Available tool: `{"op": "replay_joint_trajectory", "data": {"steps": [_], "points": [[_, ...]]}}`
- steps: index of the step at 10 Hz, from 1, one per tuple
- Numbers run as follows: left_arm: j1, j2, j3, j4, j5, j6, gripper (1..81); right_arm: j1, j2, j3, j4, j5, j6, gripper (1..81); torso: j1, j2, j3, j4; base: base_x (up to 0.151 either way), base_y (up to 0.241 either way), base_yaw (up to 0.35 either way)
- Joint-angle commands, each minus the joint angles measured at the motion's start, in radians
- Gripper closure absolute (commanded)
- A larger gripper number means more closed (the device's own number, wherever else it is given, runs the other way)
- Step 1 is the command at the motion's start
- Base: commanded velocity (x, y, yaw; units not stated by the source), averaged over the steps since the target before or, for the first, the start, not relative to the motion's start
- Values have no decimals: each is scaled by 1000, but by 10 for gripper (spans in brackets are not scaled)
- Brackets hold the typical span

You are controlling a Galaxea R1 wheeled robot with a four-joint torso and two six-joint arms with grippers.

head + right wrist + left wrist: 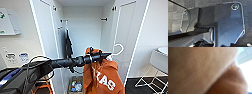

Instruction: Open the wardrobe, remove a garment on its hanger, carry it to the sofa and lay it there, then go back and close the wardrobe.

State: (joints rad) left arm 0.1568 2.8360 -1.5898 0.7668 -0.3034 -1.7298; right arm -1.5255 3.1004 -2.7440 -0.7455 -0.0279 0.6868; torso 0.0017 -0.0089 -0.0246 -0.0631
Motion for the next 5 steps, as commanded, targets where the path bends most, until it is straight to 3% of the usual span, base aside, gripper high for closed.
{"op": "replay_joint_trajectory", "data": {"steps": [1,5], "points": [[-199,-34,83,37,-17,18,811,54,11,9,-3,-44,-3,10,0,0,0,0,0,0,0],[-191,-65,113,33,-10,16,811,52,10,6,-3,-27,-3,10,0,0,0,0,0,0,0]]}}
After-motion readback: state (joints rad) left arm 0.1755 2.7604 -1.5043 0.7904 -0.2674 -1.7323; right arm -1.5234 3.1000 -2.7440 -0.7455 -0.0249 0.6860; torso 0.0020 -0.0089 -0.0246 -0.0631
